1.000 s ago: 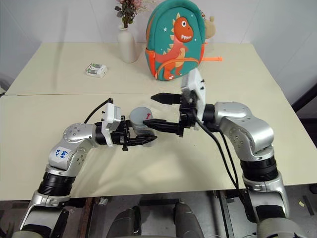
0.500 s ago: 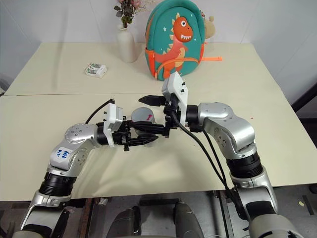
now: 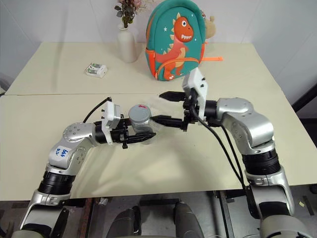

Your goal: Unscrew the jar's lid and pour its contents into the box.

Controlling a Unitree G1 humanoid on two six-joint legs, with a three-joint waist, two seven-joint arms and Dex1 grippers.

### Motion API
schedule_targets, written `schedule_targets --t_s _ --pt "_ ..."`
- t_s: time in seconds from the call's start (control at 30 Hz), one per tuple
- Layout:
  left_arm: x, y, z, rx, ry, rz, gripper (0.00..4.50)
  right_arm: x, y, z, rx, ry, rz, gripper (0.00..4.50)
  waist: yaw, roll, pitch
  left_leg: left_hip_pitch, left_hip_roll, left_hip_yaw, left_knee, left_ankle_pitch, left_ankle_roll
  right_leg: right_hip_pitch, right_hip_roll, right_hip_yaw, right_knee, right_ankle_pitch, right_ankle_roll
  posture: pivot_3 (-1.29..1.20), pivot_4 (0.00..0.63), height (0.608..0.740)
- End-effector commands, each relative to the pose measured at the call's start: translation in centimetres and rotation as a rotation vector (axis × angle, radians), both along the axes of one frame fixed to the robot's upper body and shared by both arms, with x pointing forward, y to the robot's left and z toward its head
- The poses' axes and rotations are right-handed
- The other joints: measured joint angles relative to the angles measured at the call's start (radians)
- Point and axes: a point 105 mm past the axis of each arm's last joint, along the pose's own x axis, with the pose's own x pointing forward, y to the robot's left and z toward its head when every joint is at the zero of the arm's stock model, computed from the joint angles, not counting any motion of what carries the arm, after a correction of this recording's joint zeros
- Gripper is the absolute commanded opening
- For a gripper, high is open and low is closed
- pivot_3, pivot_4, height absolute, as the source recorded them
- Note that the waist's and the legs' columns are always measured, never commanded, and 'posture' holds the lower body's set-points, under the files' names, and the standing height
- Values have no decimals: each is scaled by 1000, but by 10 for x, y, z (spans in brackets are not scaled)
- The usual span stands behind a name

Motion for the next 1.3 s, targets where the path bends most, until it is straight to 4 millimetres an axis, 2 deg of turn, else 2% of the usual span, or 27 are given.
schedule_targets --t_s 0.03,0.13,0.23,0.33,0.5,0.63,1.0,1.13,1.3 --pt "-4 -5 11 -11 -52 -33 2135 2 -12 11 19 -46 -37 4471 -2 0 0 0 0 0 0 0 0 0 0 0 0 0 0 0 150 740" --pt "-4 -4 11 -9 -50 -30 2135 1 -17 11 21 -33 -37 4471 -2 0 0 0 0 0 -1 0 0 0 1 0 0 0 0 0 150 740" --pt "-4 -3 11 -7 -49 -27 2135 -12 -14 13 37 -25 38 4471 -2 0 0 0 1 0 0 0 0 0 1 0 0 0 0 0 150 740" --pt "-3 -3 11 -3 -50 -23 2135 -29 -3 18 60 -19 131 4471 -1 0 0 0 1 0 0 0 0 0 1 0 0 0 0 0 150 740" --pt "-2 -2 11 2 -50 -19 2135 -40 22 20 74 -26 182 4471 -3 0 0 0 1 0 0 0 0 0 1 0 1 0 0 0 150 740" --pt "-2 -3 11 5 -50 -22 2135 -38 41 13 56 -25 178 4471 -3 0 0 0 1 0 0 0 0 0 1 0 1 0 0 0 150 740" --pt "-2 -4 11 22 -58 -28 2135 -23 53 15 63 -53 146 4471 -2 0 0 0 1 0 0 0 -1 -1 1 0 0 0 0 0 150 740" --pt "-2 -4 11 23 -57 -29 2135 -20 50 14 62 -56 139 4471 -1 0 0 0 2 0 0 0 -1 -1 1 -1 1 0 0 0 150 740" --pt "-2 -3 10 23 -57 -25 2135 -13 33 14 48 -56 102 4471 -1 0 0 0 2 0 0 0 -1 -1 1 -1 1 0 0 0 150 740"
